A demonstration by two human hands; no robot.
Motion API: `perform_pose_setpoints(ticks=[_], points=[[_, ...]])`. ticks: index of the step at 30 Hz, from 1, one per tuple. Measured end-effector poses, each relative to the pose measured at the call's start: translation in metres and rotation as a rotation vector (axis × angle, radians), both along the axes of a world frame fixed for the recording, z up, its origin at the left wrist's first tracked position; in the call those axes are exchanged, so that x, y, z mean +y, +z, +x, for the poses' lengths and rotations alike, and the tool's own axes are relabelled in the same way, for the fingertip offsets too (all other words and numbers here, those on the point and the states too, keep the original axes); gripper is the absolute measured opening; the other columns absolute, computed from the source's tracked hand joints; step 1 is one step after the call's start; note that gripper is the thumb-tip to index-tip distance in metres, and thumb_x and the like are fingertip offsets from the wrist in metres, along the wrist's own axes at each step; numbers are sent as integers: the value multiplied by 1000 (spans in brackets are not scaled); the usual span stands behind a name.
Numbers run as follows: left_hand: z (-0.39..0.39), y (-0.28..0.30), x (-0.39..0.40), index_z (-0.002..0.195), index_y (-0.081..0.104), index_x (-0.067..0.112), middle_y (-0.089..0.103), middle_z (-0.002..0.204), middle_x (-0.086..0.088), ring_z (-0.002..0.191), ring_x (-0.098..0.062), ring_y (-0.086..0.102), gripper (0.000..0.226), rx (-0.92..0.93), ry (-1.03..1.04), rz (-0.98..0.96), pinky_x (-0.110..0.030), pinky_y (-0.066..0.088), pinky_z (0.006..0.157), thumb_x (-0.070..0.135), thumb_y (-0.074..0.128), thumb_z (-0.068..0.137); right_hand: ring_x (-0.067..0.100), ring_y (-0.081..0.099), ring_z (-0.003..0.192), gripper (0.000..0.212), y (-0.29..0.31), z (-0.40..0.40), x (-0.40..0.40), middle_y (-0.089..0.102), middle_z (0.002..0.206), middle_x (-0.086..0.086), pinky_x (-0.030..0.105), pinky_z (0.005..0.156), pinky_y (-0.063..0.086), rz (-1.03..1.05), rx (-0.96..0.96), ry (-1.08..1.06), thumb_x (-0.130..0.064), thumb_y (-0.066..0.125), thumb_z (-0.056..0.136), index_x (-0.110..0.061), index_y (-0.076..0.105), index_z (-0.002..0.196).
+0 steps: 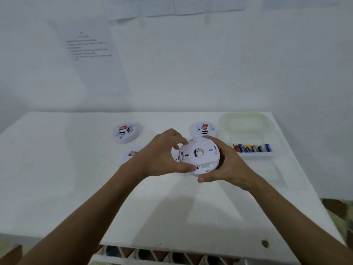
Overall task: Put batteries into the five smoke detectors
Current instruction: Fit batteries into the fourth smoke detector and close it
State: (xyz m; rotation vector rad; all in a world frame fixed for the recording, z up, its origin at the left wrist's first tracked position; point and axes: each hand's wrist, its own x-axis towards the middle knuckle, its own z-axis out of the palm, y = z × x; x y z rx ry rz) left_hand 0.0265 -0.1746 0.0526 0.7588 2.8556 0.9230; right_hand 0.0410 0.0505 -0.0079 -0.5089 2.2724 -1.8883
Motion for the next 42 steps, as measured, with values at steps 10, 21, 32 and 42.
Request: perform_pose_setpoints(ticks=[10,21,32,42], points=[[-14,1,0,128,61,26,56,116,7,98,-9,57,70,-14,-5,-66,-21,52,79,58,78,68,17,60,118,98,-2,-9,-6,66,124,-8,44,94,57,41,-2,-62,-5,96,52,-22,51,137],[-13,-9,5,143,45,27,50,127,6,104,-8,50,71,-52,-26,-121,-17,43,83,59,62,82,15,60,117,95,-4,-12,-1,65,123,-11,40,92,58,55,9,-105,-4,95,54,-24,51,136],[-13,-13,1,140,47,36,59,120,11,93,-11,66,70,-179,16,154,-20,55,82,48,74,77,16,58,121,99,-6,-13,0,62,131,-5,38,92,58,8,17,-113,-2,94,56,-20,47,142],[-14,-6,0,142,47,26,57,126,8,86,-8,64,74,-99,-36,-25,-7,48,70,48,74,77,14,59,121,97,-9,-12,-2,64,128,-9,30,91,57,21,23,-123,-8,94,54,-20,50,139]])
